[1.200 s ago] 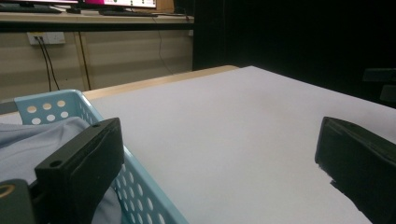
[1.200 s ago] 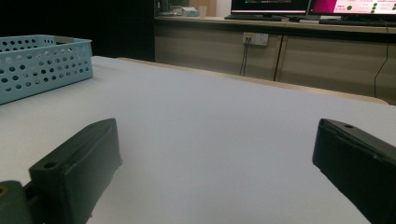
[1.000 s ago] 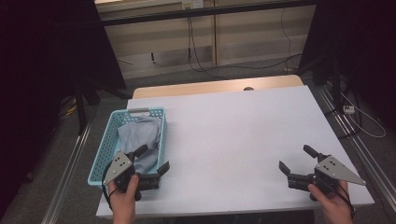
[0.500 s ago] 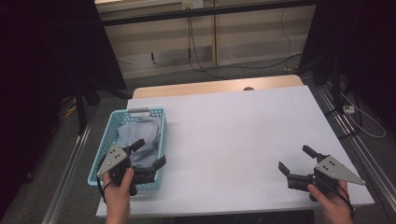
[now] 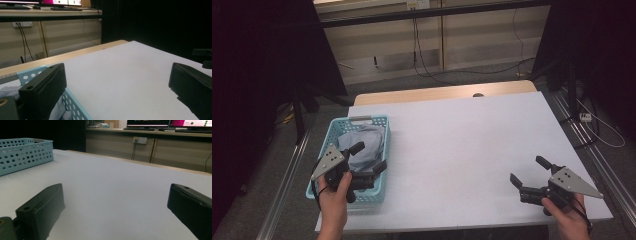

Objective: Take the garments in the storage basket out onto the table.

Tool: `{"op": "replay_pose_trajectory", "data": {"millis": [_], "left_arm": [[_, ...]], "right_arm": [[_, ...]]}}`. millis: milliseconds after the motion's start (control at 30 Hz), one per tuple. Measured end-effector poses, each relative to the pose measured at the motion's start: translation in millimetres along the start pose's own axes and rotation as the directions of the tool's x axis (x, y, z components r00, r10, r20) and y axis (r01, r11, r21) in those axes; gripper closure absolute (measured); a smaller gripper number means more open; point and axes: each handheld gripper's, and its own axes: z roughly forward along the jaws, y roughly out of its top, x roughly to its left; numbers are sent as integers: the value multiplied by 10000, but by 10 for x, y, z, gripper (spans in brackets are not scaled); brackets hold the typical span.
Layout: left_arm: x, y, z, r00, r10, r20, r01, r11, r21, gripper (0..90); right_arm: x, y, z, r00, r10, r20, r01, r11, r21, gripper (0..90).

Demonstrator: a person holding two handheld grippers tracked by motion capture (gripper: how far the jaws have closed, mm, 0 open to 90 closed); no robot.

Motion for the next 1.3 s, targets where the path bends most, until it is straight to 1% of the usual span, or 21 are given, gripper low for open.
{"op": "replay_pose_trajectory", "data": {"millis": [67,167,267,433,500,533,767,800,933,1167,1300], "left_arm": [[29,16,8,10000,72,-28,-72,10000,69,17],[78,29,15,10000,29,-94,-28,9999,114,16],[114,30,21,10000,-71,-62,72,9998,193,16],[167,28,28,10000,-61,-51,62,9997,256,17],[191,23,33,9999,-68,-106,71,9995,307,17],[223,20,37,9998,-85,-159,91,9993,358,17],[312,29,50,9994,-194,-303,204,9992,346,17],[330,34,64,9993,-209,-304,221,9989,403,17],[361,45,84,9995,-84,-294,99,9986,518,17],[448,59,105,9990,-131,-435,158,9979,626,17],[486,57,133,9990,-111,-426,142,9973,722,17]], "right_arm": [[-4,-1,-1,10000,15,32,-15,10000,9,4],[-5,0,-3,10000,16,57,-16,10000,15,4],[-1,0,-3,10000,10,15,-10,10000,28,4],[5,-2,0,10000,-46,13,46,10000,40,4],[6,-1,-1,10000,-42,7,42,10000,52,4],[5,-2,-1,10000,-40,4,40,10000,36,4],[5,-2,-1,10000,-39,-10,39,10000,38,4],[6,-2,-2,10000,-39,-19,39,10000,34,4],[10,1,-5,10000,-29,-18,29,10000,29,4],[13,0,-6,10000,-32,-46,32,10000,25,4],[15,1,-6,10000,-40,-54,40,10000,18,4]]}}
